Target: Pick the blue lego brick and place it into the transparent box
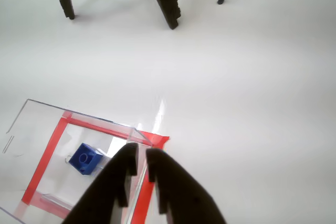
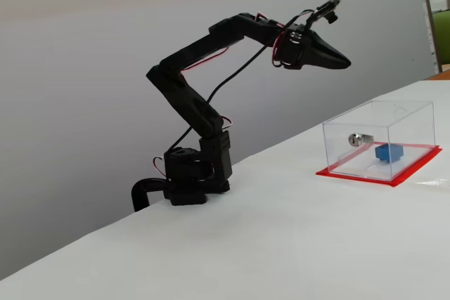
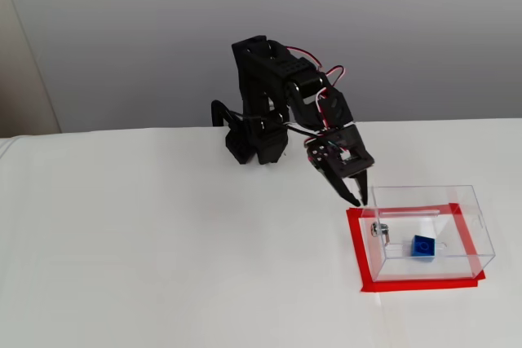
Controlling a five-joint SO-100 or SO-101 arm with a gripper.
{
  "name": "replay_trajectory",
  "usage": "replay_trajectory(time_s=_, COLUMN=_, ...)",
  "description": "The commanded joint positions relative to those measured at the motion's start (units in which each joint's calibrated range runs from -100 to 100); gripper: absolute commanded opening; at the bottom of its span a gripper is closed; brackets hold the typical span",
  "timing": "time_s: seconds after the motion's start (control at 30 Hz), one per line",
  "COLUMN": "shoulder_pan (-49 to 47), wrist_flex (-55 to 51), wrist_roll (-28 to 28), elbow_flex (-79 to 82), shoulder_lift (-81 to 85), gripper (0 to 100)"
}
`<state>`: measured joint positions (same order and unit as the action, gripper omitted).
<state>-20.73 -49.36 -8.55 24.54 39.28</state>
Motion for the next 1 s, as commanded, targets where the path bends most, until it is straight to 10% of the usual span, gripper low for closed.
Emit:
replay_trajectory(time_s=0.0, shoulder_pan=5.0, wrist_flex=0.4, wrist_roll=1.0, elbow_flex=4.1, shoulder_lift=8.4, gripper=2)
replay_trajectory(time_s=0.97, shoulder_pan=26.7, wrist_flex=0.4, wrist_roll=1.5, elbow_flex=47.0, shoulder_lift=49.3, gripper=1)
